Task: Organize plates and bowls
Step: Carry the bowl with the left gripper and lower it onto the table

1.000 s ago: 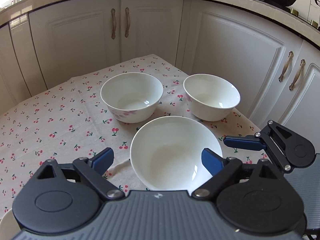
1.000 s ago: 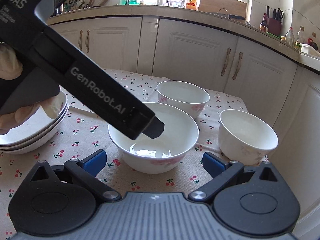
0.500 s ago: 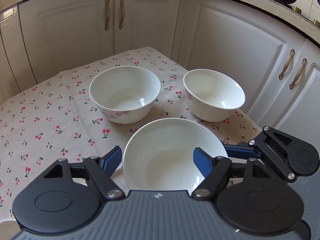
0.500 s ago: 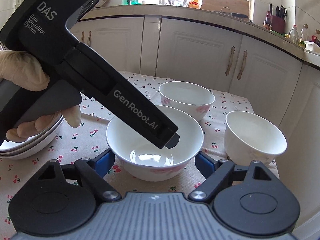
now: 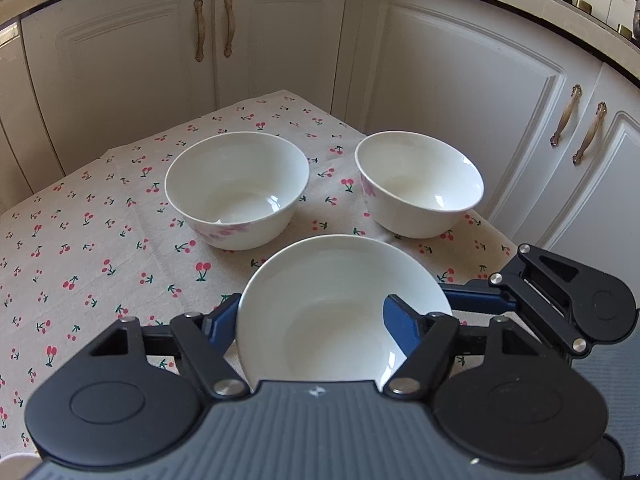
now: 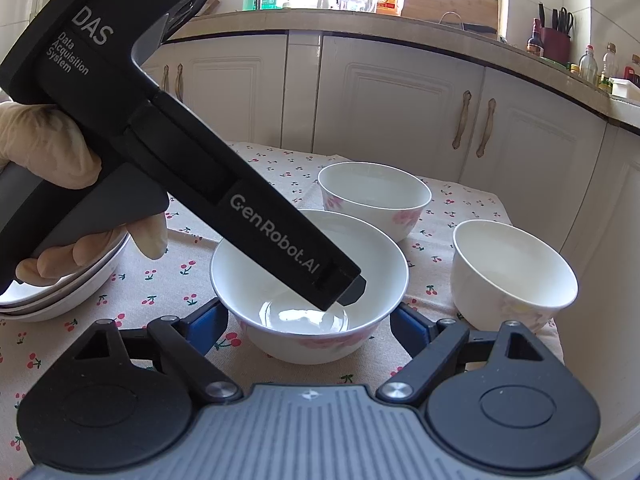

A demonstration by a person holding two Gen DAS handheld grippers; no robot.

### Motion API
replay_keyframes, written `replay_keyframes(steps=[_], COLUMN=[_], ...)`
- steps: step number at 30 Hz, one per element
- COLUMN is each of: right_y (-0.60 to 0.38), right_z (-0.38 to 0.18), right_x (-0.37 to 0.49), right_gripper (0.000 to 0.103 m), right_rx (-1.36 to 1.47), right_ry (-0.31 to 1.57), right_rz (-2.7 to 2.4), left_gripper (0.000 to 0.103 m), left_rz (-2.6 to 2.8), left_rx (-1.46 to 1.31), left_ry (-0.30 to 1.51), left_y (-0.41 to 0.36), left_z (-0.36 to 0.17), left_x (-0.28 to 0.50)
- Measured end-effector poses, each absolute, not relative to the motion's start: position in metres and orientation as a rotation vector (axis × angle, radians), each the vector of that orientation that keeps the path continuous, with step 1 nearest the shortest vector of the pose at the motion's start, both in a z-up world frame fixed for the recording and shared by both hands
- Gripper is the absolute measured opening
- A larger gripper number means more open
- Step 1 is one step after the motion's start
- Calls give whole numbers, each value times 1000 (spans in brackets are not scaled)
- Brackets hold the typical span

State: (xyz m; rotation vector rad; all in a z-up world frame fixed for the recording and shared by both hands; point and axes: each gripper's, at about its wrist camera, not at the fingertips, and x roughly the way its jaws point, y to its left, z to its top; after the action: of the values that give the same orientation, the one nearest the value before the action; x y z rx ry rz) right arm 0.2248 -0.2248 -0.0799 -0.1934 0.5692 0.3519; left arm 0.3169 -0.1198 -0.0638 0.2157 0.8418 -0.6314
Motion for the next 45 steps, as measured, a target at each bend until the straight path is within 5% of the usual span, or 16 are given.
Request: replay_keyframes(steps=[45], right_y=[-234], right_z=[-55], right_x=[108], right_gripper=[91], right_rx=[-210], right_ry=[608], right_rz=[410], left_gripper=[74], left_rz=[-659], left_rx=[154], left_ry=[825], left_y=[-116], left_z=[-50], left_x=[184])
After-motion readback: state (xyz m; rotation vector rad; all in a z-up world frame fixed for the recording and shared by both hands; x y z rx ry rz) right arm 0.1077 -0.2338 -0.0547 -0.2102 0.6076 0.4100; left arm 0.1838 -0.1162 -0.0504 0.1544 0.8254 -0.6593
